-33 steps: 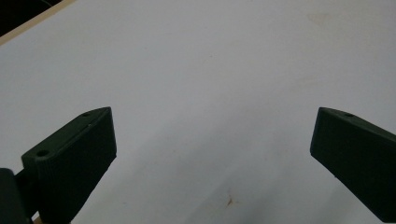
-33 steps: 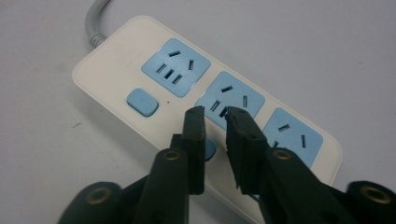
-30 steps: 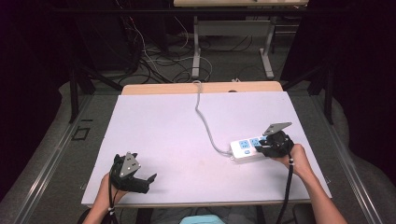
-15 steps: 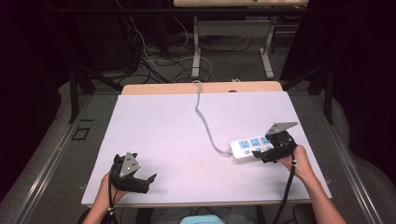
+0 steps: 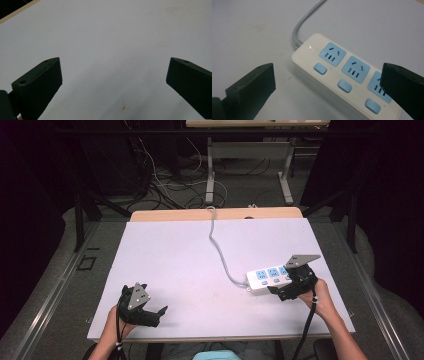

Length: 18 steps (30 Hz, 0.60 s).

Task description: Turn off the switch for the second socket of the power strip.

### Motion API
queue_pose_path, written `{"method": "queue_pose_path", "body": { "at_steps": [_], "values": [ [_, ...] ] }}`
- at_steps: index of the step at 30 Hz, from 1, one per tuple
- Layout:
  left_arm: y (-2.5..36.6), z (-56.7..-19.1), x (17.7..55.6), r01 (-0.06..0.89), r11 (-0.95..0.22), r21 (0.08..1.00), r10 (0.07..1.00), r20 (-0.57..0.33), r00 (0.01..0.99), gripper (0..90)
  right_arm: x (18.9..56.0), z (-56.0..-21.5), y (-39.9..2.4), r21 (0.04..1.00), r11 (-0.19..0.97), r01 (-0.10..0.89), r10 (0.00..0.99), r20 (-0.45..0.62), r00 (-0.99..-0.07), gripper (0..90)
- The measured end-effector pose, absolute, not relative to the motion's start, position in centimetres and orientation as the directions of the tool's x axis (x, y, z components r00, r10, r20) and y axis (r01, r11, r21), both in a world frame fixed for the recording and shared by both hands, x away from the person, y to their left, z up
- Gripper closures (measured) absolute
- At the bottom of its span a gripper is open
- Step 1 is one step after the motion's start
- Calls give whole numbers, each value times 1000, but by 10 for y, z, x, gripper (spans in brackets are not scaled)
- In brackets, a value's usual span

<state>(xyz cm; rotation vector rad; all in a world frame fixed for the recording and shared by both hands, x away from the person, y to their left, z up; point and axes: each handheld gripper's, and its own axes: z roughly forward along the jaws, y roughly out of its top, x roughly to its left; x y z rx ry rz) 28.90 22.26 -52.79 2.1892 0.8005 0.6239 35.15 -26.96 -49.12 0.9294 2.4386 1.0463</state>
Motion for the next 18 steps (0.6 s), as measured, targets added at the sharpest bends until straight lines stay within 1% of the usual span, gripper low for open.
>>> {"method": "queue_pose_path", "body": {
  "at_steps": [7, 18],
  "values": [
    [222, -528, 289, 355, -553, 754, 698, 186, 692, 2, 342, -492, -268, 748, 514, 421, 671, -44, -740, 0],
    [222, -528, 289, 355, -554, 753, 697, 187, 692, 2, 327, -495, -273, 759, 494, 424, 680, -33, -732, 0]
  ]
}}
